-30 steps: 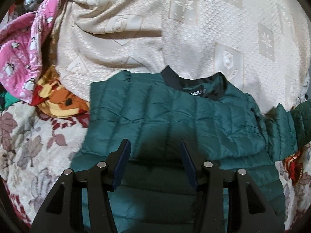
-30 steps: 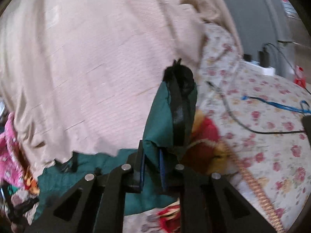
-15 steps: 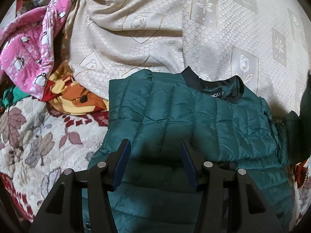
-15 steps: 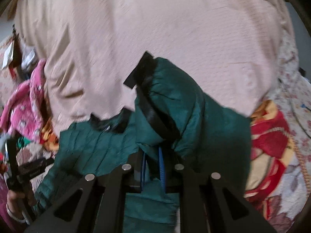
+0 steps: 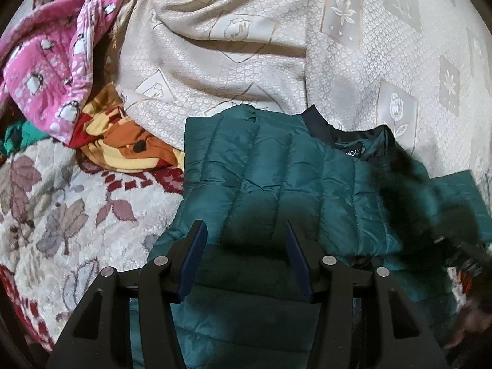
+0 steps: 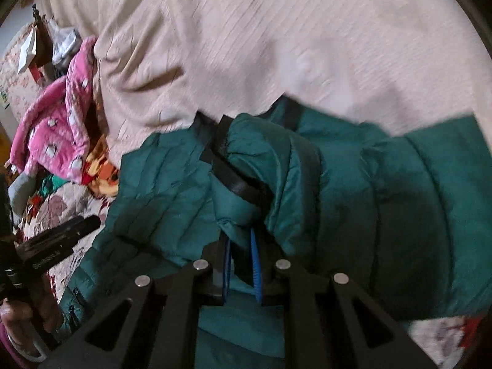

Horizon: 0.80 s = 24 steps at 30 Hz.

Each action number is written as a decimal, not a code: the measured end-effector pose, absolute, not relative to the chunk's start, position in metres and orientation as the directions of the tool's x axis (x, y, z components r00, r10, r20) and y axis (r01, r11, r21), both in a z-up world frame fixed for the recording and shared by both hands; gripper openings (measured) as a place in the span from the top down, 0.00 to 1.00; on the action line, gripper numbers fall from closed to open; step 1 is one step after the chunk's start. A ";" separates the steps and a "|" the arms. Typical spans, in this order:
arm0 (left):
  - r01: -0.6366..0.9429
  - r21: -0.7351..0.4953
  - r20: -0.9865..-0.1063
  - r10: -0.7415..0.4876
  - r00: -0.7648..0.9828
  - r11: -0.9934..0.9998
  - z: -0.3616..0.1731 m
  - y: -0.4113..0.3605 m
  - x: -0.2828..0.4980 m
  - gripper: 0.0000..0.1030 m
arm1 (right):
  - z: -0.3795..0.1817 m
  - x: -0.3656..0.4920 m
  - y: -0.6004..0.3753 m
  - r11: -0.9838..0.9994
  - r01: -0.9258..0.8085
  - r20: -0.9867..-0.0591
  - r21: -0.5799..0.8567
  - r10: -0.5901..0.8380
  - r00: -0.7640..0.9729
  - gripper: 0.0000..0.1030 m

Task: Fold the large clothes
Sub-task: 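Lift the sleeve with the right tool and carry it across the jacket body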

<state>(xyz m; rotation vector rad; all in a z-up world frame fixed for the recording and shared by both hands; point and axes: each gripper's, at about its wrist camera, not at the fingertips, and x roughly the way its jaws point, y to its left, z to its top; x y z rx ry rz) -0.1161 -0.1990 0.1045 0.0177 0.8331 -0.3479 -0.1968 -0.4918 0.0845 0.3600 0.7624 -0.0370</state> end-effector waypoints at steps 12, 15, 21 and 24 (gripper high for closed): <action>0.343 -0.251 -0.712 -0.413 0.568 0.905 0.111 -0.202 -0.117 0.71 | 0.082 -0.196 -0.456 0.955 0.102 -0.733 0.277 0.142 0.665 0.33; 0.355 -0.279 -0.704 -0.441 0.556 0.892 0.114 -0.208 -0.120 0.67 | 0.099 -0.215 -0.462 0.963 0.105 -0.720 0.247 0.110 0.685 0.33; 0.400 -0.325 -0.693 -0.503 0.516 0.857 0.119 -0.234 -0.127 0.59 | 0.117 -0.250 -0.487 0.965 0.180 -0.725 0.190 0.015 0.688 0.32; 0.421 -0.351 -0.706 -0.532 0.467 0.836 0.115 -0.251 -0.125 0.59 | 0.122 -0.260 -0.502 0.959 0.218 -0.726 0.180 -0.020 0.687 0.32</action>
